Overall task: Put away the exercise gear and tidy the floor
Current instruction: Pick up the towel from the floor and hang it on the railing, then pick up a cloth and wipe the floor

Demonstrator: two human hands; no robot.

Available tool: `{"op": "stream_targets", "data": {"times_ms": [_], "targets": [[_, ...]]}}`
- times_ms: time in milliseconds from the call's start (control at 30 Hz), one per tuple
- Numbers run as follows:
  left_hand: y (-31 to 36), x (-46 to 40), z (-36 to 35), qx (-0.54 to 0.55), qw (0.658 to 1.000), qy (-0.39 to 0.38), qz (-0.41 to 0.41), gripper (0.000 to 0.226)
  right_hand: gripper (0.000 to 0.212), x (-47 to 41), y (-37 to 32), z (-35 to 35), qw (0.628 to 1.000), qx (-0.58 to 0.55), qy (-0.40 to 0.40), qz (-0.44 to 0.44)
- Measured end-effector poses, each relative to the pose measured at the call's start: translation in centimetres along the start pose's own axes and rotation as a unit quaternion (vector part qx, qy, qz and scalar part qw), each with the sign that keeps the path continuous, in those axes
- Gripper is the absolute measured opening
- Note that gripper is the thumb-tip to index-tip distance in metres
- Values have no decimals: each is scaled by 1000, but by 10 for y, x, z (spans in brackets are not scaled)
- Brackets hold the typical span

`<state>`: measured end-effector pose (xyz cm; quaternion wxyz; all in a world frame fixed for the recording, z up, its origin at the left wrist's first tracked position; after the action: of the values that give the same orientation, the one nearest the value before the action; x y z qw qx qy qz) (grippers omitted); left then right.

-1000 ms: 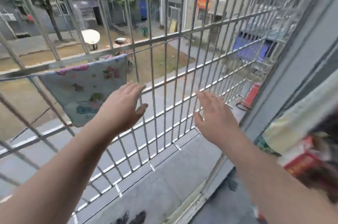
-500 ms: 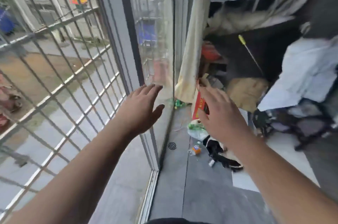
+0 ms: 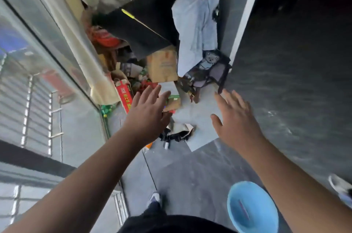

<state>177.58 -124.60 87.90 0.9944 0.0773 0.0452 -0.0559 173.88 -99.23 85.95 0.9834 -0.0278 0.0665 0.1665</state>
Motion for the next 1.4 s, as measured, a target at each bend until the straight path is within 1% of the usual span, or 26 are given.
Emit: {"op": "stream_targets", "data": {"times_ms": [233, 467, 533, 633, 700, 833, 967, 1167, 1300, 1400], "targets": [[3, -103, -41, 11, 992, -36, -117, 66, 67, -23, 37, -29, 989, 46, -33, -136], [6, -185, -77, 23, 973, -114, -201, 66, 71, -52, 28, -57, 964, 60, -51, -255], [14, -206, -88, 14, 964, -130, -230, 66, 71, -59, 34, -62, 957, 67, -61, -274], [35, -240, -103, 3, 944, -130, -303, 64, 70, -65, 58, -65, 953, 62, -74, -287], [55, -266, -113, -8, 930, -130, -343, 63, 71, -65, 82, -66, 952, 65, -77, -290], [110, -315, -134, -12, 911, -143, -387, 62, 72, -65, 142, -73, 944, 51, -72, -319], [189, -368, -161, -5, 899, -141, -414, 60, 70, -74, 229, -82, 936, 32, -62, -345], [293, -445, -176, 15, 900, -145, -411, 59, 68, -99, 349, -74, 937, 39, -77, -338], [339, -496, -193, 24, 904, -148, -401, 60, 68, -124, 418, -76, 932, 32, -79, -351], [370, -539, -211, 25, 900, -167, -401, 61, 68, -148, 468, -83, 931, 27, -90, -352]]}}
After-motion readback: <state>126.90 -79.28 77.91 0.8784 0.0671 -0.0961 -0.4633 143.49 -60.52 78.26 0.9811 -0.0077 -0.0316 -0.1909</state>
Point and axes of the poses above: each hand's wrist, its own x-axis away from the middle knuckle, its own z-axis out of the back of the hand, y = z × x, the point moved 1 cm from there along -x, towards the middle knuckle, and after that the axes turned 6 degrees about x, right-handed, at the moved point
